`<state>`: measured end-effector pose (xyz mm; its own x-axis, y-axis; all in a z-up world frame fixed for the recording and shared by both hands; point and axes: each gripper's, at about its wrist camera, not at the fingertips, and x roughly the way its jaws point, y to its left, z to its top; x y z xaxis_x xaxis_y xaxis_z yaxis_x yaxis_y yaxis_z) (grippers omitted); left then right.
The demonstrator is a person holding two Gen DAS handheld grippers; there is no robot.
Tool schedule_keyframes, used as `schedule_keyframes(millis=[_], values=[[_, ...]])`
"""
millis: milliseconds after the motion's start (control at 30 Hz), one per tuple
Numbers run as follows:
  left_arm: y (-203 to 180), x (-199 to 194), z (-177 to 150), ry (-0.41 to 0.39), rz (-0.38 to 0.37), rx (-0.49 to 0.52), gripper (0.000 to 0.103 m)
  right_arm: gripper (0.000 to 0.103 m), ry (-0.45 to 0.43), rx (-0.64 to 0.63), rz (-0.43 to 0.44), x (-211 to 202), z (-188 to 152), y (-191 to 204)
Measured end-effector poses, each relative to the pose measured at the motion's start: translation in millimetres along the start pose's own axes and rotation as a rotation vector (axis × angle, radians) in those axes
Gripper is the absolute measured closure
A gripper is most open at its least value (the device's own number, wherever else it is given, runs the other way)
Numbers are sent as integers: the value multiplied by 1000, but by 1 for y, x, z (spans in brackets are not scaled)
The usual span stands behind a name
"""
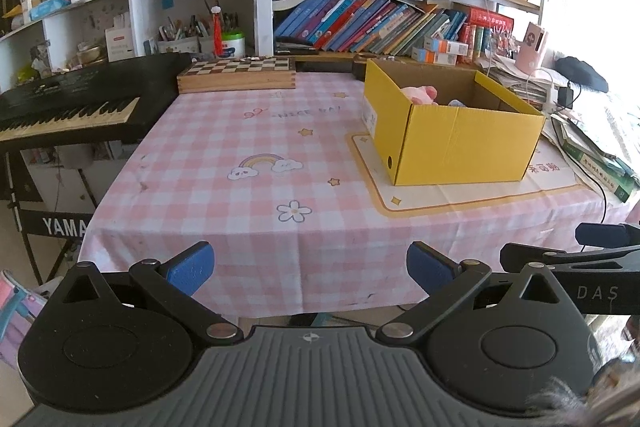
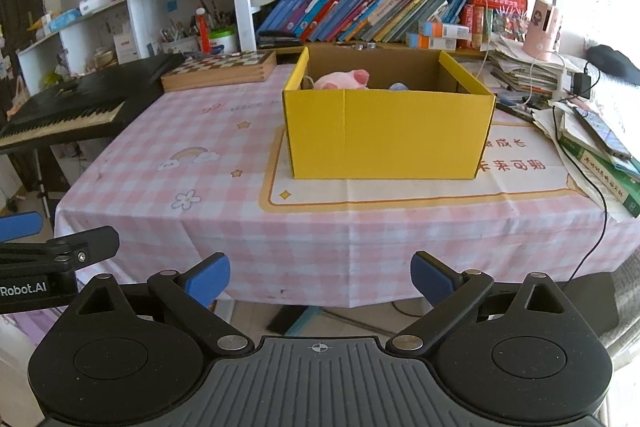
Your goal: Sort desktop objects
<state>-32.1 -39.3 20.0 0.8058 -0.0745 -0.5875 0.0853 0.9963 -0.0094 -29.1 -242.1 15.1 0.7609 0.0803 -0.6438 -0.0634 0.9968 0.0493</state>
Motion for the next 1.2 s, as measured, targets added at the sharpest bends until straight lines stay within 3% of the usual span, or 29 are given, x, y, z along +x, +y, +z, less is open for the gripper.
schedule_keyframes(millis=[1200], values=[[-1,2,-3,18,-3,-4,0,4,24,-7,11,5,0,1]])
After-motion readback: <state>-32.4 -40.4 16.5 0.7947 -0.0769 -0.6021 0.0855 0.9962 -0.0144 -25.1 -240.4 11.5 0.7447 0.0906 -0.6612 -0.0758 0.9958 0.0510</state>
